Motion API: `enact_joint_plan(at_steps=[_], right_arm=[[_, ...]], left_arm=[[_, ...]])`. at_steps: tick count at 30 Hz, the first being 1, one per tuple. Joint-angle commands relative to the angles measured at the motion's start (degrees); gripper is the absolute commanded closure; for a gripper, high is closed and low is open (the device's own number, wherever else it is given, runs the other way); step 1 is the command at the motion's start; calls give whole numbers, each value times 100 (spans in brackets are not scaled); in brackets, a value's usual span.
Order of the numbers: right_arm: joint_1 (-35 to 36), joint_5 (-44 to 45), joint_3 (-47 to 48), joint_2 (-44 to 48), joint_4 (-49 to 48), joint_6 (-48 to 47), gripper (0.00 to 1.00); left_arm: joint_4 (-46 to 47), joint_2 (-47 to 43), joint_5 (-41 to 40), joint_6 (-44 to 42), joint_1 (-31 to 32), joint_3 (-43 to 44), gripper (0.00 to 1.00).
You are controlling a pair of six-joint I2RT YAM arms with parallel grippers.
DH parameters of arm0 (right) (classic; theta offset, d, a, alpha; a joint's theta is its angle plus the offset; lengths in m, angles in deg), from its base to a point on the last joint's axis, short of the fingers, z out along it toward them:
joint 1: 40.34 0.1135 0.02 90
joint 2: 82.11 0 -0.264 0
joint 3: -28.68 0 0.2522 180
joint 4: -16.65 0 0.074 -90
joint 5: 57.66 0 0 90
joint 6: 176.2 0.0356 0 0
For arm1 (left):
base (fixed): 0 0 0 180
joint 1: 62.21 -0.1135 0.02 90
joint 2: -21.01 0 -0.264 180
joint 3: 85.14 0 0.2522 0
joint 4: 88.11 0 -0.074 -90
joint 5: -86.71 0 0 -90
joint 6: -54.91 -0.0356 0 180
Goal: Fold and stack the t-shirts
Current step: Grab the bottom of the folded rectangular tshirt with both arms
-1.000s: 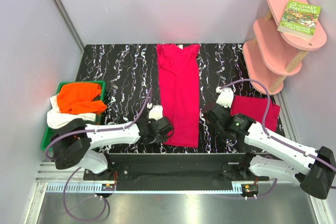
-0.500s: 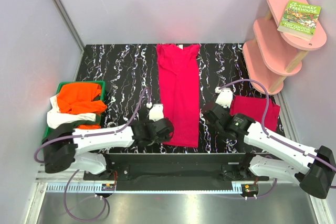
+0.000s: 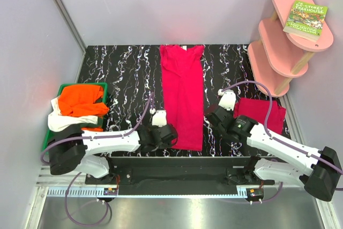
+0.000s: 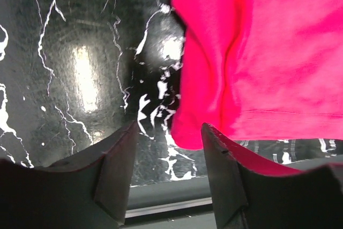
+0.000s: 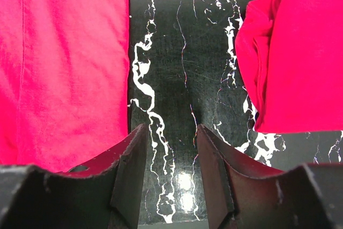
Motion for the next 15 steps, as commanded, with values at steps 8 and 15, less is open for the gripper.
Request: enact_joint_plan(at_steps=[8, 15], right_arm=[[-40, -29, 49, -103, -113, 66, 51], [-40, -37, 31, -103, -104, 57, 50]], left_arm=[[605, 365, 252, 132, 24, -76, 51], [685, 401, 455, 281, 23, -216, 57]])
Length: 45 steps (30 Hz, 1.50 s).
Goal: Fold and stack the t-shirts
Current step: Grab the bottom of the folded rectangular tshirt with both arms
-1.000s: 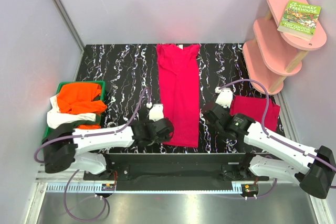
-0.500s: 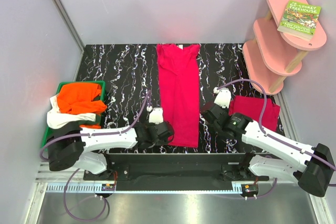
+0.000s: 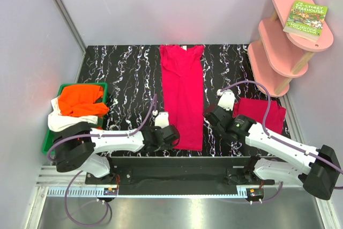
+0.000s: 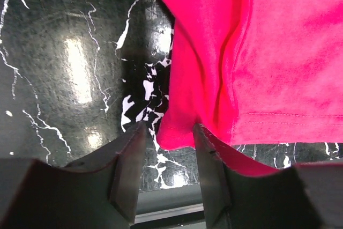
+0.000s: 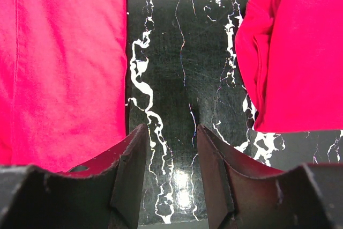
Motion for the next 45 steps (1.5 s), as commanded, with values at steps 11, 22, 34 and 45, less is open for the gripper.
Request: enact_joint_plan(at_steps=[11, 22, 34, 45], right_arm=[[-31, -536, -196, 32, -119, 616, 51], [13, -1672, -1199, 823, -506, 1505, 35], [1041, -1453, -664, -546, -769, 1689, 39], [1103, -1628, -918, -943, -1130, 2041, 44]], left_arm=[[171, -215, 279, 352, 15, -397, 100], [153, -118, 322, 317, 24, -389, 100], [127, 23, 349, 98, 50, -204, 100], [48, -171, 314, 36, 68, -239, 100]])
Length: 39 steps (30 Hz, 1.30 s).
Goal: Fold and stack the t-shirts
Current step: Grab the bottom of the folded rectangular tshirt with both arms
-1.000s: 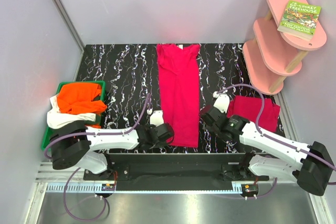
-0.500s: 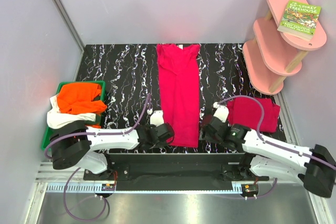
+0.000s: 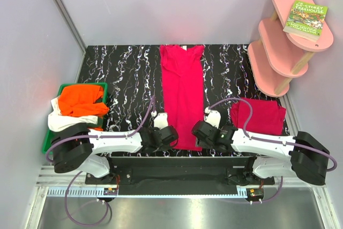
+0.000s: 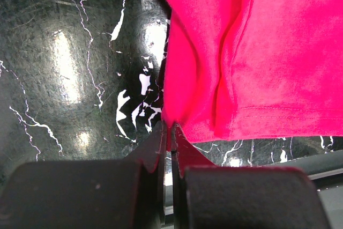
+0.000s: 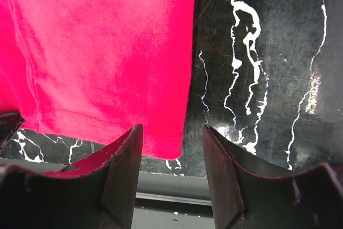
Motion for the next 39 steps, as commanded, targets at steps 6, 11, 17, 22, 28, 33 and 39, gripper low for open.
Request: enact_joint_plan(at_steps=[6, 11, 17, 22, 28, 33, 39], right_arm=[[69, -101, -191, -227, -278, 464, 46], [95, -145, -393, -227, -269, 675, 50], [95, -224, -472, -446, -243, 781, 55], [95, -312, -516, -526, -251, 851, 65], [113, -496, -657, -447, -234, 1035, 94], [236, -321, -587, -201, 143, 1115, 100], [490, -22, -235, 124, 917, 1167, 100]], left_arm=[[-226, -57, 154, -89, 59, 21, 100], [-217, -57, 110, -89, 59, 30, 100], [-208, -40, 84, -115, 50, 74, 100], [-226, -57, 75, -133, 50, 91, 100], [-243, -154, 57, -124, 50, 74, 100], [-252, -241, 57, -133, 68, 109, 100], [-594, -645, -179, -124, 260, 249, 100]])
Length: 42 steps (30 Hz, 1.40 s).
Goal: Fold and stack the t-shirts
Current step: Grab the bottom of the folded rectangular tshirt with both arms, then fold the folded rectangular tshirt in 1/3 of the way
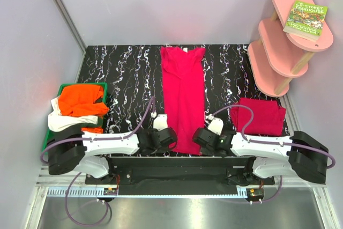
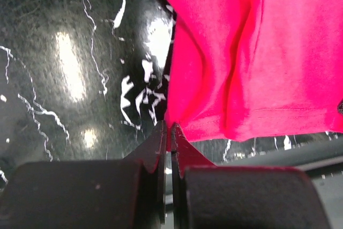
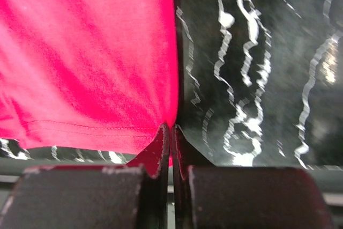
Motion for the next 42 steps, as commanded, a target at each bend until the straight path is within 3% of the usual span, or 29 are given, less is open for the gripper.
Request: enact_joint_plan(at_steps=[1, 10, 26, 29, 33, 42], right_arm=[[239, 190, 178, 284, 1075, 201, 100], [415, 357, 406, 495, 1435, 132, 100], [354, 2018, 2498, 329, 2218, -1371, 100], [65, 2176, 2779, 162, 2218, -1722, 100], [-838, 2106, 3017, -49, 2052, -2434, 100], [-2186, 1545, 3157, -769, 655, -3656, 100]], left_arm=[[-361, -473, -195, -32, 173, 252, 100], [-659, -764, -362, 214, 420, 357, 100], [-1565, -1028, -1600, -752, 560, 2114, 100], [-1609, -879, -1820, -1068, 412, 2422, 100], [-1627, -650, -1804, -1393, -54, 2660, 100], [-1197, -105, -1532, -1982, -1126, 2652, 100]])
